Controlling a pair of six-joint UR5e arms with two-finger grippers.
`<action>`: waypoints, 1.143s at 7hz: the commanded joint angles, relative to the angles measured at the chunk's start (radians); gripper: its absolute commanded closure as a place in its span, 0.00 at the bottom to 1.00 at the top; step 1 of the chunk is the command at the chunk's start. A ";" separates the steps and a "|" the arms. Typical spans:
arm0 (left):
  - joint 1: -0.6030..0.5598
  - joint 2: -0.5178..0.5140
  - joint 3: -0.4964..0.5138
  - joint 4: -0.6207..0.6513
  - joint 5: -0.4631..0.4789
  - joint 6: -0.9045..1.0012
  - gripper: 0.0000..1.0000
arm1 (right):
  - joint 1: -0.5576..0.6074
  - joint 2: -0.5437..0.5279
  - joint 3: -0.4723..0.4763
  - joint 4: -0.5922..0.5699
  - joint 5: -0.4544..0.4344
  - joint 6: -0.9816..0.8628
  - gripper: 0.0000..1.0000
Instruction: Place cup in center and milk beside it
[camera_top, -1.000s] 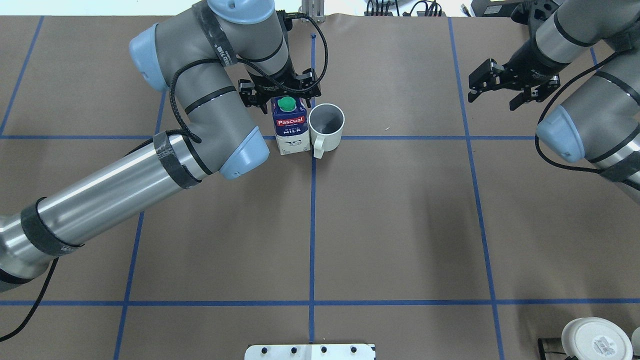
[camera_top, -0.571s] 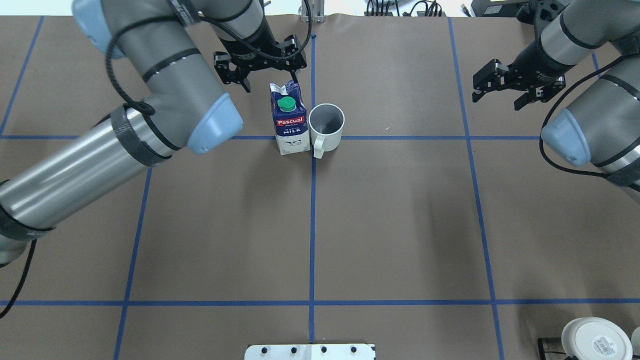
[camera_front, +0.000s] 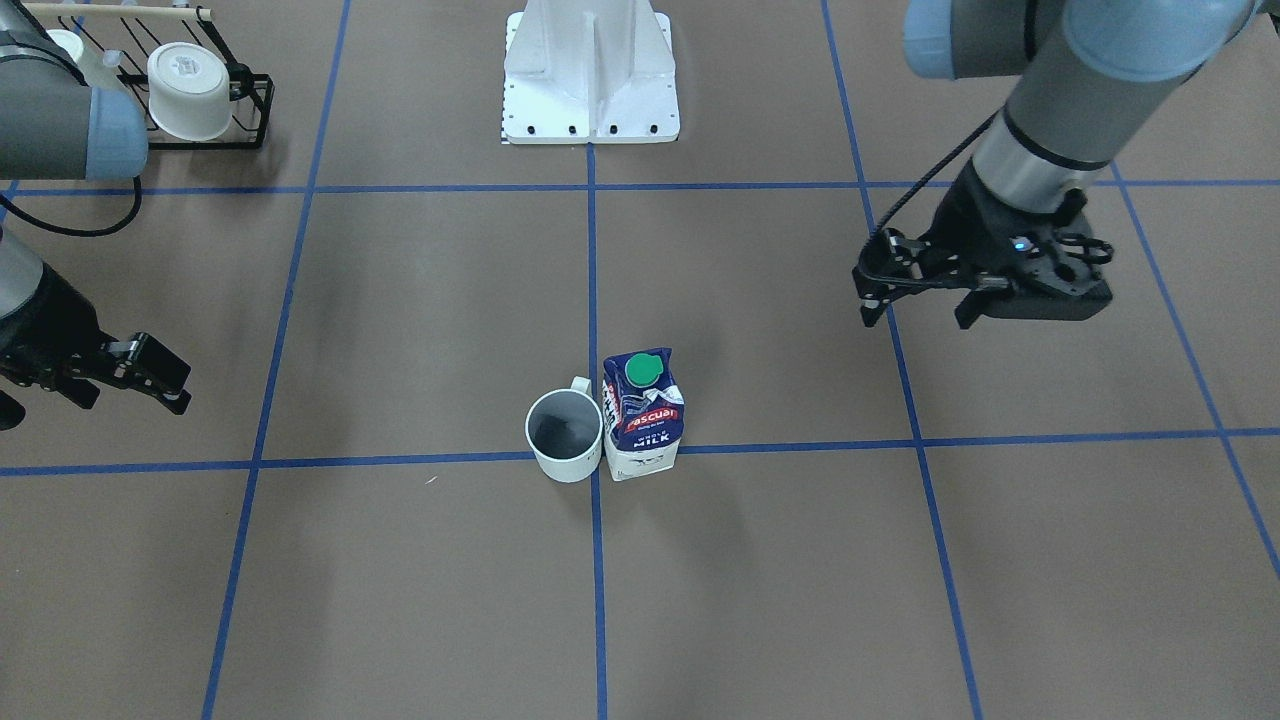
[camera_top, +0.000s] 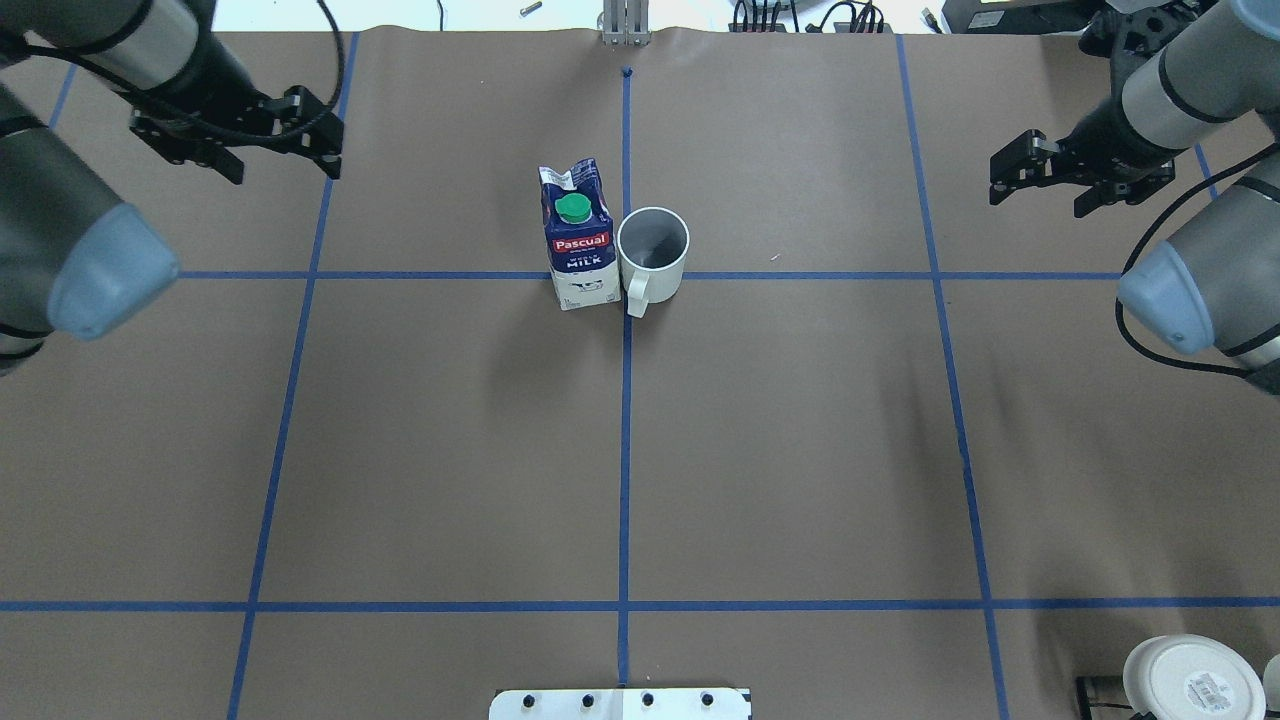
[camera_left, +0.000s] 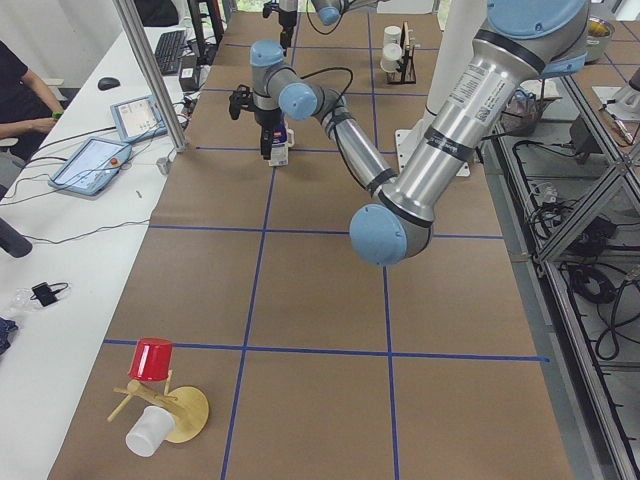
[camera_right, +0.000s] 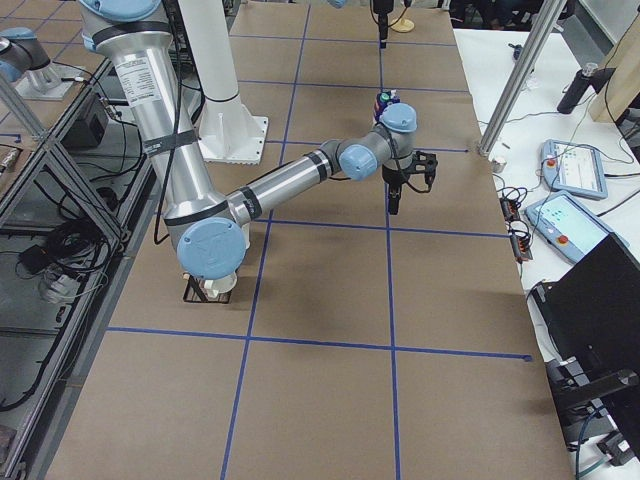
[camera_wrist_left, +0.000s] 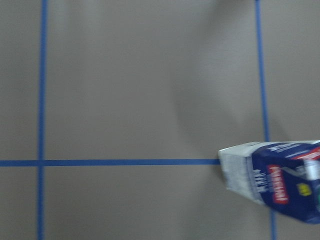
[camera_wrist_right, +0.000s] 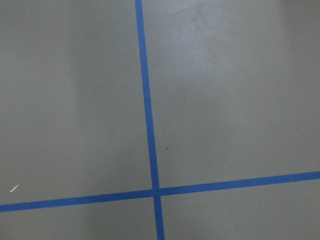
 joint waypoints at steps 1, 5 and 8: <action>-0.111 0.227 0.057 -0.196 0.000 0.126 0.02 | 0.093 -0.047 -0.048 0.012 0.011 -0.200 0.00; -0.263 0.420 0.203 -0.405 -0.008 0.356 0.02 | 0.386 -0.158 -0.242 0.003 0.180 -0.730 0.00; -0.511 0.479 0.315 -0.368 -0.156 0.691 0.02 | 0.417 -0.223 -0.231 0.000 0.178 -0.731 0.00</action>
